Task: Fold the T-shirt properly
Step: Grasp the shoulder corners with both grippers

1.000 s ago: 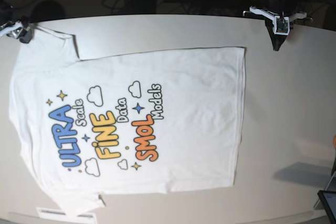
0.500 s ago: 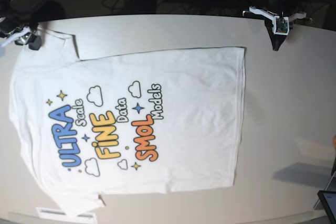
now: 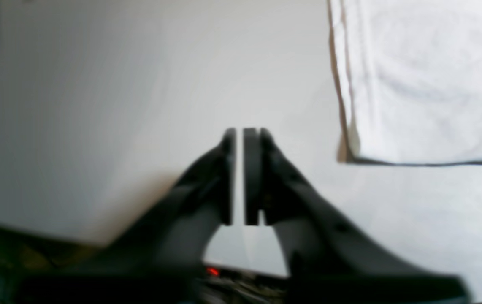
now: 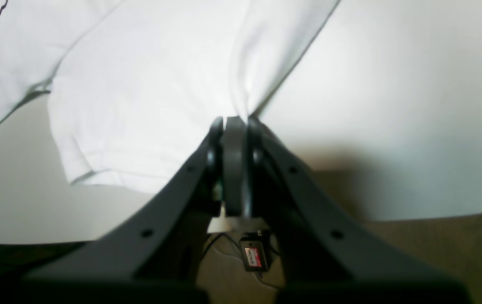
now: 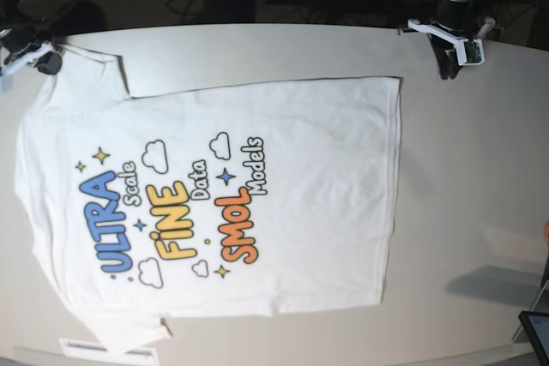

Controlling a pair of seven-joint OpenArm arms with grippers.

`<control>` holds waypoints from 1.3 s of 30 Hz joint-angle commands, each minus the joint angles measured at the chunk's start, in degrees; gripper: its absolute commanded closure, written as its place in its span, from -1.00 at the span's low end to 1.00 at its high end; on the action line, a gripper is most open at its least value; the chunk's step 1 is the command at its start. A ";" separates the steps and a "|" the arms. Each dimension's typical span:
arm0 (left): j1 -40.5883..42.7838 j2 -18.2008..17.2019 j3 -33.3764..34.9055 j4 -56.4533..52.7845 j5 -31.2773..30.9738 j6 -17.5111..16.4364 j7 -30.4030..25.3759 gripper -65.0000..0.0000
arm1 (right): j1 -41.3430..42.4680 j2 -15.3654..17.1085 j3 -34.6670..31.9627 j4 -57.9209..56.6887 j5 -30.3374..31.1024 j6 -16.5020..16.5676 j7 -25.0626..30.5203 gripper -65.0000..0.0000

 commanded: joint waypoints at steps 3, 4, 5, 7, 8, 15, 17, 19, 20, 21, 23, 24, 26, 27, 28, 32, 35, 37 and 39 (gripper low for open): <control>0.20 -4.49 1.52 1.41 -6.72 0.12 2.84 0.16 | -0.22 0.45 0.03 0.30 -0.83 0.10 -0.83 0.99; 0.20 -5.63 2.13 1.50 -8.83 0.12 4.16 0.05 | -0.22 0.45 0.03 0.30 -0.83 0.10 -0.83 0.99; 0.20 -6.34 2.57 1.41 -10.77 0.12 4.87 0.00 | -0.22 0.54 0.03 0.30 -0.83 0.10 -0.83 0.99; 0.20 -6.78 2.57 1.23 -15.86 0.12 5.92 -0.02 | -0.22 0.54 0.03 0.30 -0.83 0.10 -0.83 0.99; 0.20 -7.13 2.49 1.06 -18.41 0.12 6.27 -0.03 | -0.22 0.54 0.03 0.30 -0.83 0.10 -0.83 0.99; -1.03 -7.13 2.57 0.97 -28.00 0.12 11.81 -0.03 | -0.22 0.62 0.03 0.30 -0.83 0.10 -0.83 0.99; -2.00 -6.86 2.57 0.88 -28.26 0.12 14.62 -0.03 | -0.22 0.62 0.03 0.30 -0.83 0.10 -0.83 0.99; -3.32 -6.07 2.57 0.09 -28.35 0.12 17.00 -0.02 | -0.22 0.62 0.03 0.30 -0.83 0.10 -0.83 0.99; -3.93 -5.46 2.40 -0.70 -28.17 0.12 17.70 -0.01 | -0.22 0.62 0.03 0.30 -0.83 0.10 -0.83 0.99; -4.64 -5.02 2.13 -1.58 -28.17 0.12 18.32 -0.01 | -0.22 0.71 -0.05 0.30 -0.83 0.10 -0.83 0.99; -5.96 -4.58 2.31 -4.13 -28.08 0.12 19.46 -0.01 | -0.22 0.71 -0.05 0.30 -0.83 0.10 -0.83 0.99; -6.66 -4.58 2.49 -5.54 -28.08 0.12 19.72 0.00 | -0.22 0.71 -0.05 0.30 -0.83 0.10 -0.83 0.99; -7.45 -4.31 2.57 -7.65 -28.08 0.12 19.90 0.00 | -0.22 0.71 -0.05 0.30 -0.83 0.10 -0.83 0.99; -7.89 -3.96 2.57 -8.35 -28.08 0.12 19.90 0.00 | -0.22 0.71 -0.05 0.30 -0.83 0.10 -0.83 0.99; -8.33 -3.44 2.57 -8.96 -28.00 0.12 19.90 0.00 | -0.22 0.71 -0.05 0.30 -0.83 0.10 -0.83 0.99; -9.38 -3.35 3.45 -9.58 -28.00 0.12 19.90 0.00 | -0.22 0.71 -0.05 0.30 -0.83 0.10 -0.83 0.99; -10.44 -3.79 6.97 -9.32 -28.00 0.12 19.90 0.00 | -0.13 0.71 -0.05 0.30 -0.83 0.10 -0.83 0.99; -11.05 -3.61 8.73 -9.40 -28.00 0.12 19.90 0.00 | -0.13 0.71 -0.05 0.30 -0.83 0.10 -0.74 0.99; -11.23 -3.61 9.87 -9.67 -27.91 0.12 19.90 0.00 | -0.13 0.71 -0.05 0.30 -0.83 0.10 -0.74 0.99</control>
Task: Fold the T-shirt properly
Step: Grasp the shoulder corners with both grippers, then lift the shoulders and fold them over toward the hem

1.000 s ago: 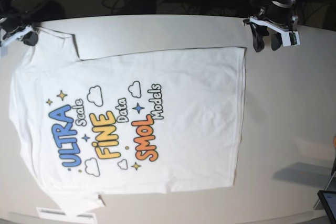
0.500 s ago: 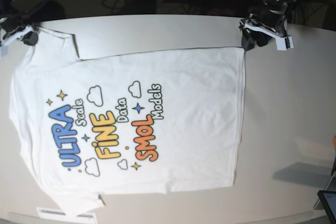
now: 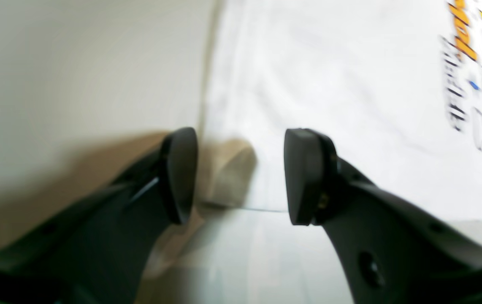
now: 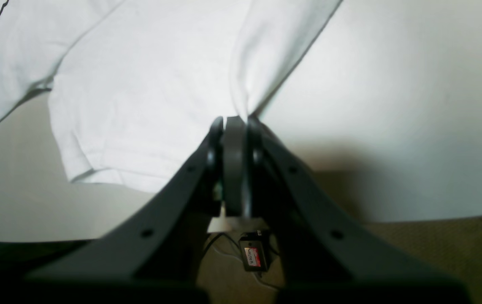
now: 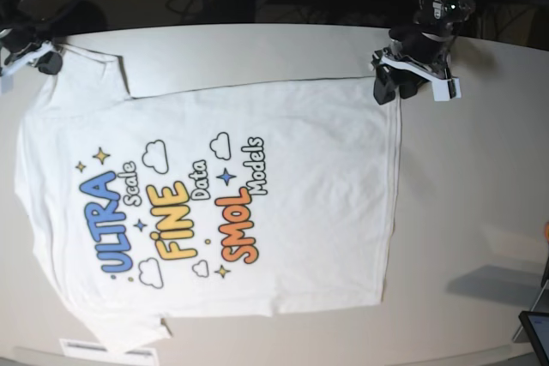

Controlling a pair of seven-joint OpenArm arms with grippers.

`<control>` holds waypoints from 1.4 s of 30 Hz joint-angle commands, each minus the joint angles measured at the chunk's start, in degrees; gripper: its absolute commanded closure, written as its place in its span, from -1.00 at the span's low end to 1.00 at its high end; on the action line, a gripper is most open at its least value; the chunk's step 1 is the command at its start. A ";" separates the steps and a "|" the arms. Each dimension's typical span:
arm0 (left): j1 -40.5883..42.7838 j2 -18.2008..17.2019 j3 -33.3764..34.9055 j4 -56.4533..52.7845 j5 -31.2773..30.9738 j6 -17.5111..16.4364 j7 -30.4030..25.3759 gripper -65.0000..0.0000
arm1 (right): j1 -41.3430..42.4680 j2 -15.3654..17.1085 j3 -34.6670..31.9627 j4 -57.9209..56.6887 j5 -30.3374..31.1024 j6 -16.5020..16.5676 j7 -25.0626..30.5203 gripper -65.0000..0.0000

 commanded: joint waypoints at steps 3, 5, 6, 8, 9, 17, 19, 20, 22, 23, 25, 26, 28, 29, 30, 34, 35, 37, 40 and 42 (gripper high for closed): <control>0.64 0.19 1.09 -0.34 0.26 0.45 3.83 0.00 | -0.22 0.62 -0.05 0.35 -0.87 0.08 -0.76 0.99; 0.02 0.19 1.18 -0.34 0.26 0.45 3.83 0.03 | -0.22 0.62 -0.05 0.35 -0.87 0.08 -0.76 0.99; -0.15 0.19 1.09 -0.34 0.26 0.45 3.83 0.13 | -0.22 0.62 -0.05 0.35 -0.96 0.08 -0.76 0.99; -0.33 0.11 1.00 -0.42 0.26 0.45 3.83 0.57 | -0.22 0.62 -0.05 0.35 -0.96 0.08 -0.76 0.99; -0.42 0.11 1.00 -0.42 0.26 0.45 3.83 0.82 | -0.22 0.62 -0.05 0.35 -0.96 0.08 -0.76 0.99; 0.11 -0.25 0.65 0.19 0.26 0.45 3.83 1.00 | -0.66 1.77 -0.14 0.79 -0.96 0.08 -1.02 0.99; 0.99 -0.25 0.47 0.28 0.26 0.45 3.83 1.00 | -1.45 2.29 -0.14 1.05 -0.78 0.08 -0.94 0.99; 1.34 -0.33 0.47 0.72 0.26 0.45 3.83 1.00 | -1.89 3.00 -0.14 1.49 -0.69 0.08 -0.94 0.99; 2.13 -1.30 0.47 2.13 0.26 0.45 3.83 1.00 | -2.59 3.88 -0.14 3.16 -0.61 0.08 -1.11 0.99; 2.84 -1.48 0.47 3.01 0.18 0.45 3.83 1.00 | -3.12 4.05 -0.14 4.30 -0.61 0.08 -1.11 0.99; 3.36 -1.48 0.39 5.29 0.18 0.45 3.83 1.00 | -3.73 4.23 -0.14 6.06 -0.61 0.08 -1.20 0.99; 3.71 -1.48 0.39 6.35 0.18 0.45 3.83 1.00 | -4.00 4.32 -0.23 6.94 -0.61 0.08 -1.20 0.99; 4.68 -1.48 0.39 8.37 0.18 0.54 3.83 1.00 | -4.61 5.28 -1.20 8.61 -0.61 0.08 -1.55 0.99; 5.03 -1.48 0.39 9.60 0.18 0.54 3.83 1.00 | -5.14 5.72 -2.60 9.75 -0.61 0.08 -1.73 0.99; 5.47 -1.48 0.39 10.74 0.18 0.54 3.92 1.00 | -5.67 6.07 -4.01 11.25 -0.52 0.08 -1.81 0.99; 7.67 -1.48 0.30 14.26 0.18 0.54 3.92 1.00 | -6.90 6.51 -7.53 16.87 -0.52 0.08 -1.55 0.99; 8.02 -1.39 -0.32 14.70 0.00 0.54 3.92 1.00 | -6.81 6.51 -7.97 17.84 -0.52 0.08 -1.55 0.99; 8.46 -0.95 -1.81 14.96 -0.09 0.54 3.92 1.00 | -6.63 6.60 -8.23 19.25 -0.52 0.08 -1.64 0.99; 8.37 -0.95 -3.48 14.96 -0.17 0.54 3.92 1.00 | -4.88 8.36 -8.23 19.33 -0.52 0.08 -2.25 0.99; 8.20 -0.86 -4.63 15.05 -1.58 0.54 3.92 1.00 | -3.56 9.24 -8.23 19.33 -0.52 0.08 -2.96 0.99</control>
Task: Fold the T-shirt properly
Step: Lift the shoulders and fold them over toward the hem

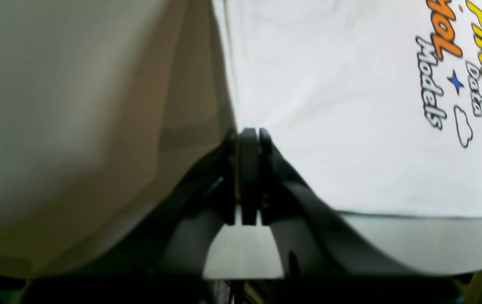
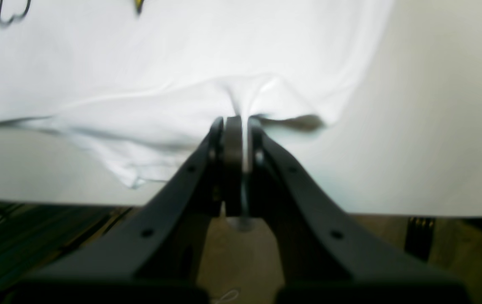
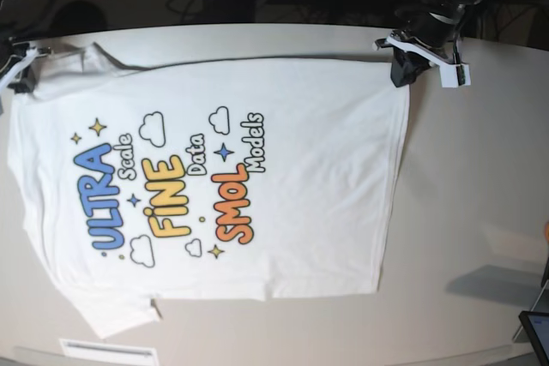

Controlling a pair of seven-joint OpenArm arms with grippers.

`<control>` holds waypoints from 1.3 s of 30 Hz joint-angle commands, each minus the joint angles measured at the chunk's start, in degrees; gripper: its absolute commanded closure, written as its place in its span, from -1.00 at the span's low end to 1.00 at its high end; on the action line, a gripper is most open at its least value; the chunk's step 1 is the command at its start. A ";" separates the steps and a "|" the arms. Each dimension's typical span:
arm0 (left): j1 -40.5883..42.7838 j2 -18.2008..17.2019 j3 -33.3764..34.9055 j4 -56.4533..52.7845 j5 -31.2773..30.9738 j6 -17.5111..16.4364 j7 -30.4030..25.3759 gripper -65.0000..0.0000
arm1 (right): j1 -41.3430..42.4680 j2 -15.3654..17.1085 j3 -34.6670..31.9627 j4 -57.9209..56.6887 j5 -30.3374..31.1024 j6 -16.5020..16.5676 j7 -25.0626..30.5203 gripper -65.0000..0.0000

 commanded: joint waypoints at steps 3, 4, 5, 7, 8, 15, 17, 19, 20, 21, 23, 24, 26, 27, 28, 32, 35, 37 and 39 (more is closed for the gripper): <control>-0.26 -0.67 -2.91 1.15 -7.94 -0.14 -1.28 1.00 | 2.69 2.74 0.45 0.84 0.68 0.14 -0.47 0.99; -1.23 -0.93 -3.53 0.97 -10.84 -0.14 -1.28 1.00 | 3.56 3.09 0.45 0.76 0.60 0.14 -0.82 0.99; -2.02 -1.11 -3.88 0.80 -13.04 -0.14 -1.28 1.00 | 4.27 3.26 0.45 0.76 0.60 0.14 -1.00 0.99; -3.16 -1.90 -3.97 0.62 -16.03 0.12 -0.75 1.00 | 5.41 3.61 0.36 0.76 0.51 0.14 -1.00 0.99; -4.22 -2.07 -3.97 0.62 -16.91 0.12 0.39 1.00 | 5.94 3.97 -0.08 0.76 0.51 0.14 -1.00 0.99; -11.34 0.56 -4.06 -0.17 -18.31 4.17 6.46 1.00 | 9.81 4.23 -5.09 -3.29 0.33 0.14 -0.74 0.99; -12.66 1.27 -4.41 -0.17 -18.31 7.51 6.46 1.00 | 11.04 5.20 -5.97 -4.69 0.24 0.14 -0.65 0.99; -13.63 1.88 -4.49 -0.17 -18.14 7.86 6.46 1.00 | 12.36 5.99 -7.11 -6.89 0.24 0.14 -0.47 0.99; -14.15 1.88 -4.49 -0.26 -18.14 7.86 6.46 1.00 | 13.06 6.25 -7.38 -7.86 0.24 0.14 -0.38 0.99; -14.68 1.88 -4.49 -0.35 -18.05 8.04 6.54 1.00 | 13.85 6.78 -7.38 -9.18 0.24 0.14 -0.38 0.99; -15.12 1.97 -4.49 -1.31 -18.22 8.30 6.54 1.00 | 15.17 7.75 -7.38 -11.73 0.24 0.14 -0.38 0.99; -15.82 1.97 -4.49 -2.02 -18.22 8.30 6.54 1.00 | 15.87 8.27 -7.38 -12.87 0.24 0.14 -0.38 0.99; -16.62 2.06 -4.76 -4.04 -18.31 8.30 6.54 1.00 | 17.19 9.15 -8.34 -14.89 0.24 0.14 -0.30 0.99; -16.97 2.41 -4.85 -5.18 -18.31 8.30 6.37 1.00 | 17.54 9.86 -9.22 -15.86 0.24 0.14 0.06 0.99; -17.49 2.94 -4.85 -6.15 -18.31 8.30 6.37 1.00 | 17.89 10.30 -9.93 -16.65 0.24 0.14 0.85 0.99; -19.34 4.78 -6.08 -9.75 -18.31 8.30 6.37 1.00 | 19.12 11.61 -13.44 -20.43 0.24 0.14 3.48 0.99; -20.66 6.01 -8.45 -10.46 -18.31 8.30 6.46 1.00 | 20.53 11.88 -14.94 -23.60 0.24 0.14 4.27 0.99; -21.19 6.19 -9.15 -10.46 -18.31 8.30 6.54 1.00 | 21.50 12.49 -15.11 -25.27 0.24 0.14 4.27 0.99; -21.98 6.19 -9.24 -10.54 -18.31 8.30 6.54 1.00 | 22.47 13.02 -16.17 -26.41 0.24 0.14 5.07 0.99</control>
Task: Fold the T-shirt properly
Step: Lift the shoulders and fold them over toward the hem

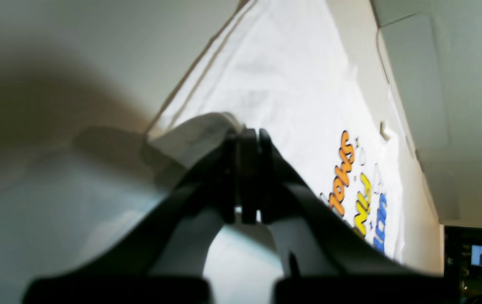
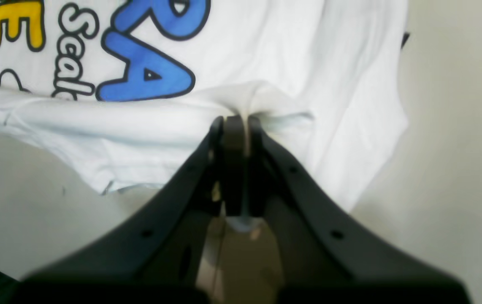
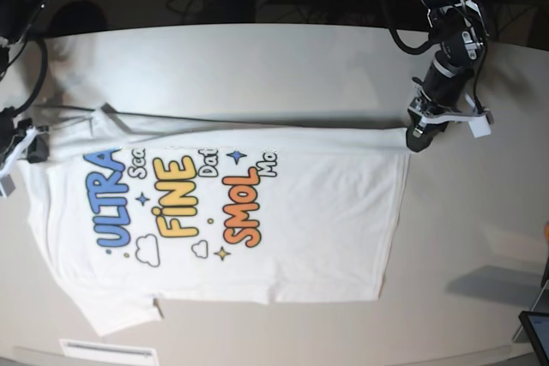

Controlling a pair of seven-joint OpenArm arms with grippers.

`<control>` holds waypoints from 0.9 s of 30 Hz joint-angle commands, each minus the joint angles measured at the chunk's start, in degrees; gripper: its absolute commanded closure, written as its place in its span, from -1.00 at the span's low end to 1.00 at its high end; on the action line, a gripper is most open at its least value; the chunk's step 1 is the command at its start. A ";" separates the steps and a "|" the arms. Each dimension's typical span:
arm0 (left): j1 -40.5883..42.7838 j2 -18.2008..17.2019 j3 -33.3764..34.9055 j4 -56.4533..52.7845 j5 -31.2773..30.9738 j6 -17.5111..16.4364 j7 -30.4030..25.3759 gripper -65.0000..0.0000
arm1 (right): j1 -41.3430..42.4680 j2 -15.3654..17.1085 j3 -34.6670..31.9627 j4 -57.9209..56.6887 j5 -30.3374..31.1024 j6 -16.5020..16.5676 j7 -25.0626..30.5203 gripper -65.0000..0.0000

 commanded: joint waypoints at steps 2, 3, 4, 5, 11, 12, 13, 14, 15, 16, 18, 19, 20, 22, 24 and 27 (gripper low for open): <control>-1.13 -0.48 -0.22 0.07 -0.74 -0.62 -0.95 1.00 | 2.08 1.92 -0.98 -0.32 0.75 0.14 1.81 0.99; -1.48 -0.48 -0.22 -0.72 -0.74 -0.62 -0.95 1.00 | 2.43 2.45 -1.42 -0.85 0.75 0.14 1.90 0.99; -1.83 -0.39 -0.22 -1.60 -0.74 -0.62 -0.95 1.00 | 2.52 2.62 -1.69 -1.37 0.75 0.14 1.90 0.99; -2.27 -0.39 -0.22 -2.65 -0.83 -0.62 -0.95 1.00 | 2.87 2.71 -1.86 -1.90 0.75 0.14 1.90 0.99; -5.88 -0.30 -0.22 -6.96 -0.83 -0.62 -0.95 1.00 | 4.89 2.89 -1.95 -4.63 0.75 0.14 1.99 0.99; -6.58 -0.30 -0.22 -7.31 -0.83 -0.62 -0.95 1.00 | 5.07 2.89 -1.95 -4.80 0.75 0.14 1.99 0.99; -7.37 -0.30 -0.22 -7.66 -0.91 -0.62 -0.95 1.00 | 5.15 2.89 -1.95 -5.07 0.75 0.14 1.99 0.99; -8.16 -0.30 -0.22 -7.93 -0.91 -0.62 -0.95 1.00 | 5.24 2.89 -1.95 -5.07 0.75 0.14 1.99 0.99; -8.96 -0.30 -0.13 -8.37 -0.91 -0.62 -0.95 1.00 | 5.24 2.89 -1.95 -5.07 0.75 0.14 1.99 0.99; -9.75 -0.30 -0.13 -9.16 -0.91 -0.62 -0.95 1.00 | 5.77 2.89 -1.95 -5.07 0.75 0.14 1.99 0.99; -11.24 -0.30 -0.13 -10.56 -0.91 -0.62 -0.95 1.00 | 6.03 2.89 -1.95 -5.77 0.75 0.14 1.99 0.99; -11.68 -0.30 -0.04 -11.09 -0.91 -0.62 -0.95 1.00 | 6.21 2.89 -1.95 -6.38 0.75 0.14 1.99 0.99; -12.30 -0.30 0.05 -11.79 -0.91 -0.62 -0.95 1.00 | 6.83 2.89 -1.95 -7.18 0.75 0.14 1.99 0.99; -13.26 -0.30 0.22 -12.76 -0.91 -0.62 -0.95 1.00 | 7.62 2.89 -2.04 -8.67 0.75 0.14 1.99 0.98; -13.53 -0.30 0.31 -13.20 -0.91 -0.62 -0.95 1.00 | 7.70 2.89 -2.04 -9.11 0.75 0.14 2.08 0.97; -13.70 -0.30 -0.22 -13.11 -0.91 -0.62 -0.95 1.00 | 7.70 2.89 -2.04 -9.37 0.75 0.14 3.83 0.97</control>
